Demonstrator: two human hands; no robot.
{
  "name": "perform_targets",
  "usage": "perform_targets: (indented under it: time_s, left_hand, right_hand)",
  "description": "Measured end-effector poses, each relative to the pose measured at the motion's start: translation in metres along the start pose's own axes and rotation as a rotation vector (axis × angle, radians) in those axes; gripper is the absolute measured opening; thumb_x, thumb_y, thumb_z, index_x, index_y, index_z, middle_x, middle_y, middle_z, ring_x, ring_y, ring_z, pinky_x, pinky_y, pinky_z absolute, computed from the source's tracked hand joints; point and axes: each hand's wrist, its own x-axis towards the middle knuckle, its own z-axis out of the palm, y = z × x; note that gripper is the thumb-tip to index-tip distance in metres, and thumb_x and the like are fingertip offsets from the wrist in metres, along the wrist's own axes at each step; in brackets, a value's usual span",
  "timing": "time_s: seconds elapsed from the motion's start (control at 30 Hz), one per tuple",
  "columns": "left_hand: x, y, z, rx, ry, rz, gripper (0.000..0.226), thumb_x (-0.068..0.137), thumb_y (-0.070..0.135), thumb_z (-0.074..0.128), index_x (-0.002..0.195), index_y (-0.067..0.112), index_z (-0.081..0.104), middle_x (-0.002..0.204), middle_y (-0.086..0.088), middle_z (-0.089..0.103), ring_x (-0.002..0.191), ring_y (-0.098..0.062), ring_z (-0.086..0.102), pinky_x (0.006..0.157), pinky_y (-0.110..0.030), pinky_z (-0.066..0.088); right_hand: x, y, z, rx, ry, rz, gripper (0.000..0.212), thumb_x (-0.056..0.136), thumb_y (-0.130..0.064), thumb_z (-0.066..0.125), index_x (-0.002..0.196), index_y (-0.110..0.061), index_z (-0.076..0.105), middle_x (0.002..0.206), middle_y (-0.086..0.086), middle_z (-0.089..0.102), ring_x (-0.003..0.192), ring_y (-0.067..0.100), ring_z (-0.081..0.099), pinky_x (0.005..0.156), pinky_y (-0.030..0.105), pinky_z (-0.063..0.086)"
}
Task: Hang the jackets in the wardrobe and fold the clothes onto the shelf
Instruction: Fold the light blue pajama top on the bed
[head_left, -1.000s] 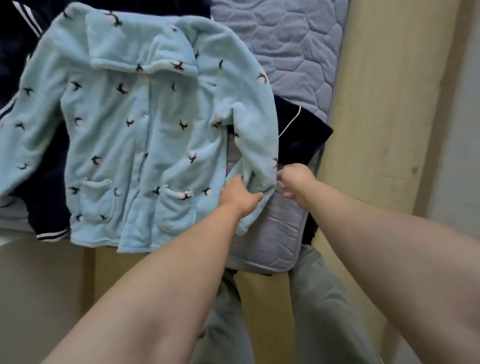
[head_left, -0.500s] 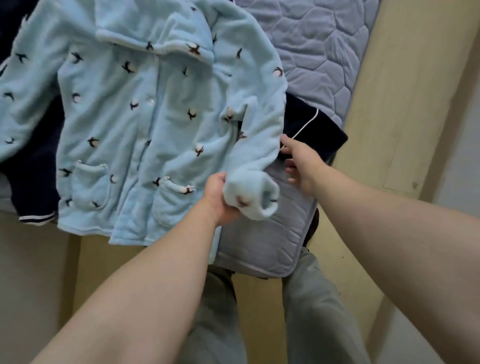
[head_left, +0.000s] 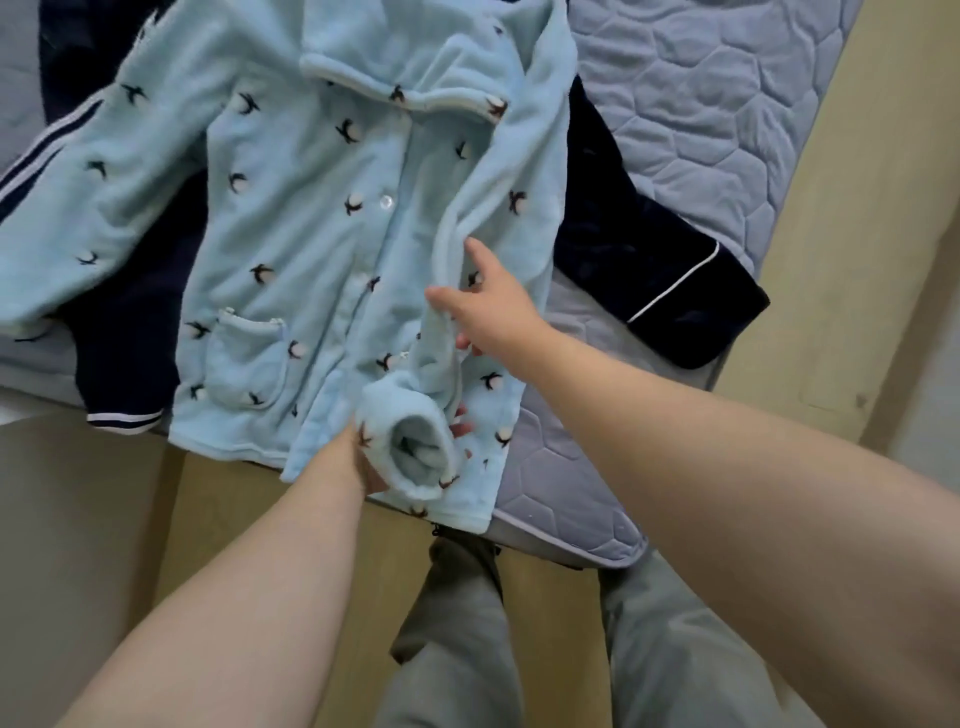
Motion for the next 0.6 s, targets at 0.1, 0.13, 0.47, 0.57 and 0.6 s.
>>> perform_targets:
  time_s: [0.1,0.13,0.47,0.57,0.6]
  left_hand:
    - [0.012,0.005,-0.010,0.153,-0.139,-0.013,0.028,0.098,0.033,0.054,0.088,0.012,0.070,0.079,-0.007,0.069,0.072,-0.022,0.063,0.068,-0.031,0.053]
    - [0.018,0.008,-0.015,0.228,-0.084,0.008,0.021,0.098,0.031,0.055,0.094,0.014,0.068,0.083,-0.005,0.068,0.073,-0.020,0.061,0.071,-0.033,0.051]
    - [0.017,0.122,0.015,0.171,0.028,0.463,0.015,0.097,0.012,0.051,0.084,0.017,0.052,0.074,-0.001,0.053,0.055,-0.013,0.048,0.047,-0.023,0.033]
    - [0.022,0.175,0.055,0.113,0.023,0.588,0.007,0.097,0.016,0.055,0.090,0.015,0.055,0.076,-0.003,0.055,0.056,-0.014,0.052,0.046,-0.023,0.036]
    - [0.025,0.194,0.068,0.097,0.034,0.618,0.006,0.097,0.019,0.057,0.097,0.013,0.056,0.078,-0.003,0.056,0.058,-0.015,0.053,0.047,-0.023,0.039]
  right_hand:
    - [0.003,-0.005,0.016,-0.167,-0.026,-0.016,0.071,0.095,-0.039,0.061,0.156,-0.034,0.023,0.124,0.004,0.064,0.076,0.013,0.065,0.060,0.026,0.056]
    - [0.003,-0.005,0.017,-0.245,0.005,-0.012,0.066,0.096,-0.038,0.058,0.154,-0.030,0.027,0.117,0.005,0.065,0.084,0.016,0.064,0.073,0.032,0.058]
    - [0.047,-0.056,-0.017,-0.714,0.236,-0.110,0.042,0.095,-0.032,0.053,0.135,-0.021,0.048,0.131,0.004,0.050,0.097,0.017,0.055,0.079,0.034,0.045]
    - [0.088,-0.083,-0.029,-0.984,0.399,-0.379,0.038,0.087,-0.027,0.058,0.124,-0.019,0.053,0.126,0.006,0.049,0.110,0.029,0.049,0.084,0.036,0.038]
    - [0.103,-0.091,-0.032,-1.082,0.450,-0.458,0.038,0.084,-0.026,0.060,0.120,-0.018,0.053,0.123,0.007,0.049,0.109,0.031,0.048,0.082,0.037,0.033]
